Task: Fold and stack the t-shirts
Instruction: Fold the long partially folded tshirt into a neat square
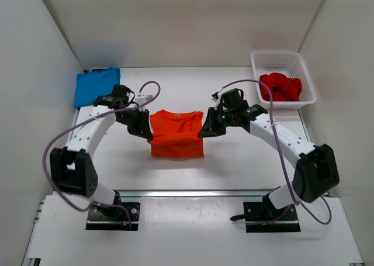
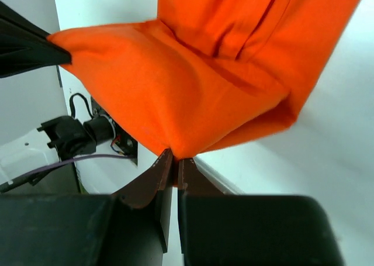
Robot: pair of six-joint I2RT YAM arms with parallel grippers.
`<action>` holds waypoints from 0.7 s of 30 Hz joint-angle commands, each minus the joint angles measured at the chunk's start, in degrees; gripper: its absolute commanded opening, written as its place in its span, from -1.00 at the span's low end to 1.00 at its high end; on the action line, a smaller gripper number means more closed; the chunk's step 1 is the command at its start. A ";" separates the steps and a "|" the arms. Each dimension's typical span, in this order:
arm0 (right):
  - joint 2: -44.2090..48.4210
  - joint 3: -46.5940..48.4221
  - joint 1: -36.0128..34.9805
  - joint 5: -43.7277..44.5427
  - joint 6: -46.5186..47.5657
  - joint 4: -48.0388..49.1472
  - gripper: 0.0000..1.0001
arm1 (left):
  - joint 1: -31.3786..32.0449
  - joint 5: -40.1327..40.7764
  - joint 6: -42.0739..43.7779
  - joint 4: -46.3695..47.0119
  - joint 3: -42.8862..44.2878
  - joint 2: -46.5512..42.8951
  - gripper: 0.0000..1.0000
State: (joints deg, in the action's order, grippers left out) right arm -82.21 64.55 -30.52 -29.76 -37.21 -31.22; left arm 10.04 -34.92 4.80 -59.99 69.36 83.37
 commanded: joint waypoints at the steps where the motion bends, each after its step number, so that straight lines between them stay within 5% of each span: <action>1: -5.57 4.26 3.35 -6.10 4.87 2.91 -1.00 | -1.78 -2.87 -1.01 -0.84 4.28 5.64 -0.86; 21: -30.54 27.90 12.15 -12.43 8.30 1.43 -0.99 | -5.73 -3.67 -8.22 6.02 20.98 25.25 -0.85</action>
State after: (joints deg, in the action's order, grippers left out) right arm -110.56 88.86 -19.07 -40.45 -30.37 -28.77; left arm 5.39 -37.30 -2.37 -55.66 88.01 107.15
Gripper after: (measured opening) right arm 0.023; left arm 0.144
